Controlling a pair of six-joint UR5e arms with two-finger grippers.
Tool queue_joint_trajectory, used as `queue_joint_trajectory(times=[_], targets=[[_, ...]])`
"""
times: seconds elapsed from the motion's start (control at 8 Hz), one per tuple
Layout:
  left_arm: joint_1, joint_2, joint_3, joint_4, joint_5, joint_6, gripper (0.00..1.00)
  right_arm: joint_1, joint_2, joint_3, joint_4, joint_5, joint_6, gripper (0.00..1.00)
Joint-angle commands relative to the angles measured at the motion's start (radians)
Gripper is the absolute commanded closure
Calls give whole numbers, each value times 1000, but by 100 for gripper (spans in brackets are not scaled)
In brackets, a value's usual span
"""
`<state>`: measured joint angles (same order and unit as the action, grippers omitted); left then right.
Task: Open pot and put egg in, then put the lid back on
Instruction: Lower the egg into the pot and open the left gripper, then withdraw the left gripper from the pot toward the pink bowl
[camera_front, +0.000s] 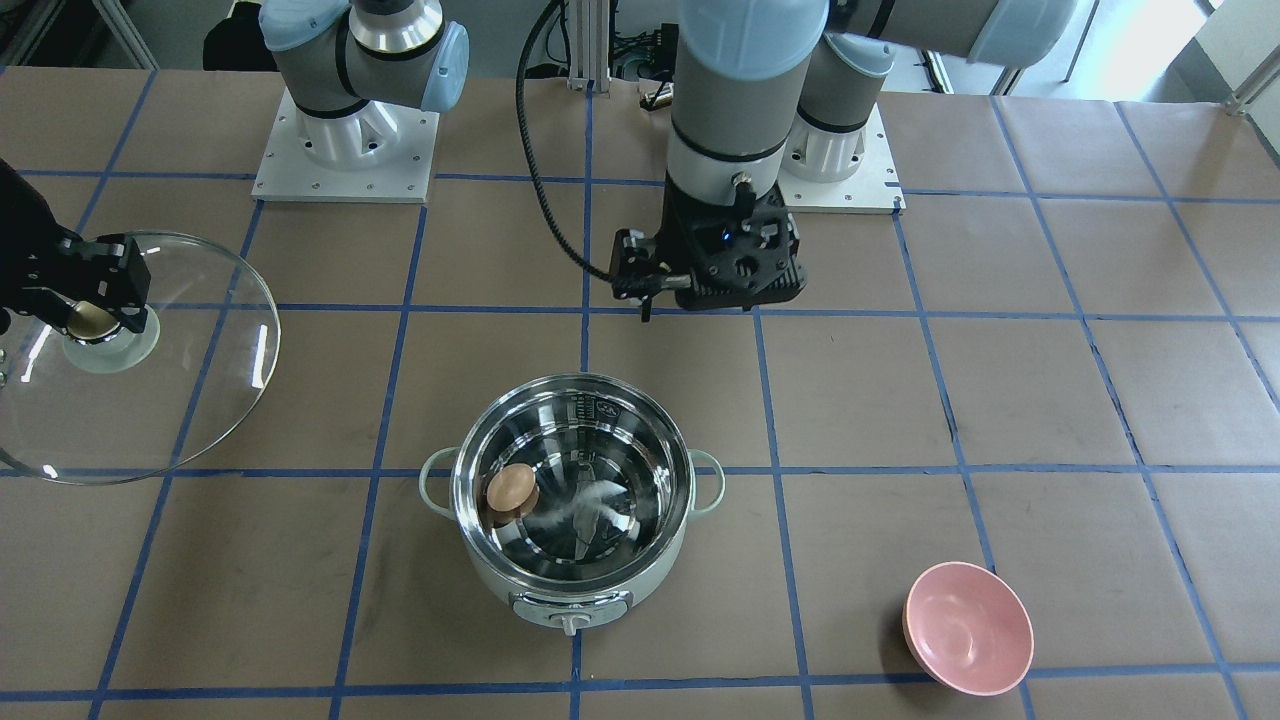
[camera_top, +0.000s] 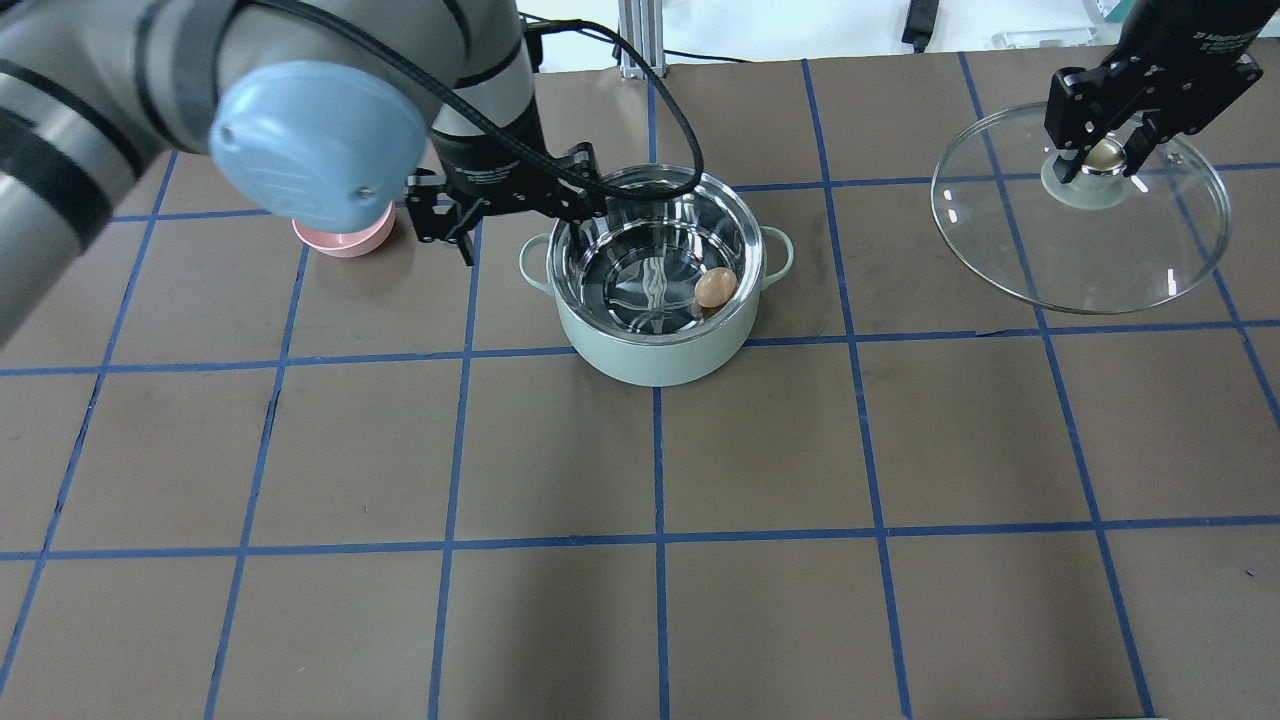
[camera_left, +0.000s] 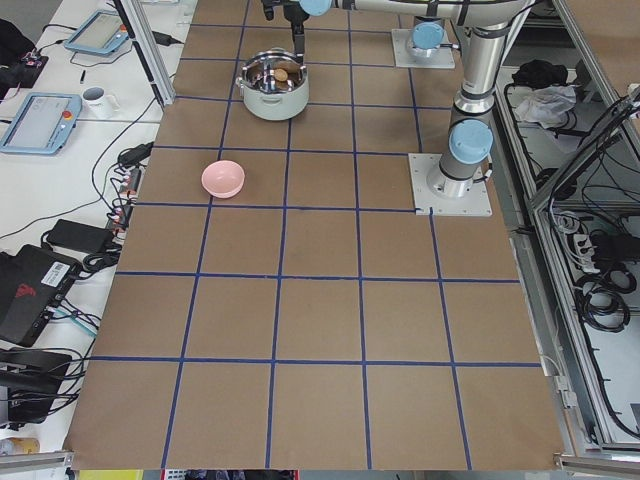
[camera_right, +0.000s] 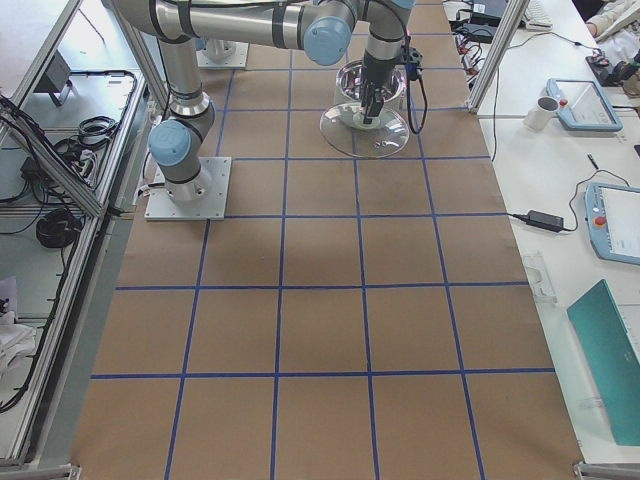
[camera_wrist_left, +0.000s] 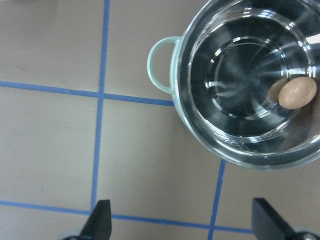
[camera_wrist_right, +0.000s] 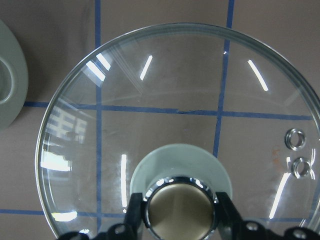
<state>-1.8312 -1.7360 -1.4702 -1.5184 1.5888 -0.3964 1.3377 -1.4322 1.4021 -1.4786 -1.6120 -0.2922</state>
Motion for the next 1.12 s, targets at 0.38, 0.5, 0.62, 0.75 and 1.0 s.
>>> queue_joint_trajectory(times=[0.38,0.5,0.62,0.75,1.0], targets=[[173,185,-5,-247,2,152,0,279,16,-9,-124,33,182,96],[173,185,-7,-241,3,163,0,297,32,-11,-164,56,200,95],[173,185,-5,-229,5,181,0,301,36,-15,-181,63,206,95],[173,185,-9,-192,13,224,0,323,50,-21,-201,79,253,95],[171,185,-12,-189,14,226,0,392,125,-50,-262,92,345,95]])
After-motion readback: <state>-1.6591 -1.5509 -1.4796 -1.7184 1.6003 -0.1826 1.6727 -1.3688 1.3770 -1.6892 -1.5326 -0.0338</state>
